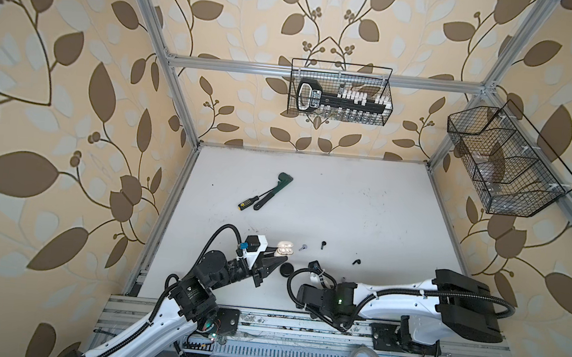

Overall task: Insert the wireless bluetooth earbuds into the charging case
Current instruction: 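Grasp the cream earbud with the right gripper and lift it, then carry the cream earbud to the open case held by the left gripper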

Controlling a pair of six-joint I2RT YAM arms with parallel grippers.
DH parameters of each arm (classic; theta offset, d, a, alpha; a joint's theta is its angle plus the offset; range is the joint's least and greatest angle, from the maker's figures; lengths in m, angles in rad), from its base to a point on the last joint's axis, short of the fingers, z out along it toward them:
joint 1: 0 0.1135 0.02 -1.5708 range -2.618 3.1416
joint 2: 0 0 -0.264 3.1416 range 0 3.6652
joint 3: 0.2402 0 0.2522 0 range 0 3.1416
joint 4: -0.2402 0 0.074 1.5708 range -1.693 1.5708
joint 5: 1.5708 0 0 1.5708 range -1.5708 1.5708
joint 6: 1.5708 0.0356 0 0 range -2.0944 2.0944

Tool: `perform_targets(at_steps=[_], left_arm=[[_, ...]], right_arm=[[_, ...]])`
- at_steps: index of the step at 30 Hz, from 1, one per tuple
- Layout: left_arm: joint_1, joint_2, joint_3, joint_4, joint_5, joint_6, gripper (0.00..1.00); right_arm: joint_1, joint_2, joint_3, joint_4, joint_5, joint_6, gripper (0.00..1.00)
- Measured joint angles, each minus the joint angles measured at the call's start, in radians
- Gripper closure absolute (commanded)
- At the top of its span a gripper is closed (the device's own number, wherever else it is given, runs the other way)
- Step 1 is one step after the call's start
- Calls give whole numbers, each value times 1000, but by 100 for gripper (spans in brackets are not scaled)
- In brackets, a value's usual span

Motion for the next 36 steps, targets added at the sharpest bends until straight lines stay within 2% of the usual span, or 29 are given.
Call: perform_targets(at_steps=[7, 16, 24, 31, 36], left_arm=[[0, 257, 14, 56, -89, -26, 100], [0, 514, 18, 220, -98, -45, 100], [-10, 575, 24, 338, -67, -51, 100], [-68, 599, 25, 425, -29, -52, 100], [-106, 616, 28, 449, -27, -47, 100]], right_arm=[[-61, -169, -49, 23, 67, 8, 86], [-157, -349, -62, 76, 158, -5, 87], [-171, -385, -61, 159, 206, -27, 86], [-169, -394, -34, 249, 210, -48, 86], [-128, -418, -18, 316, 238, -57, 86]])
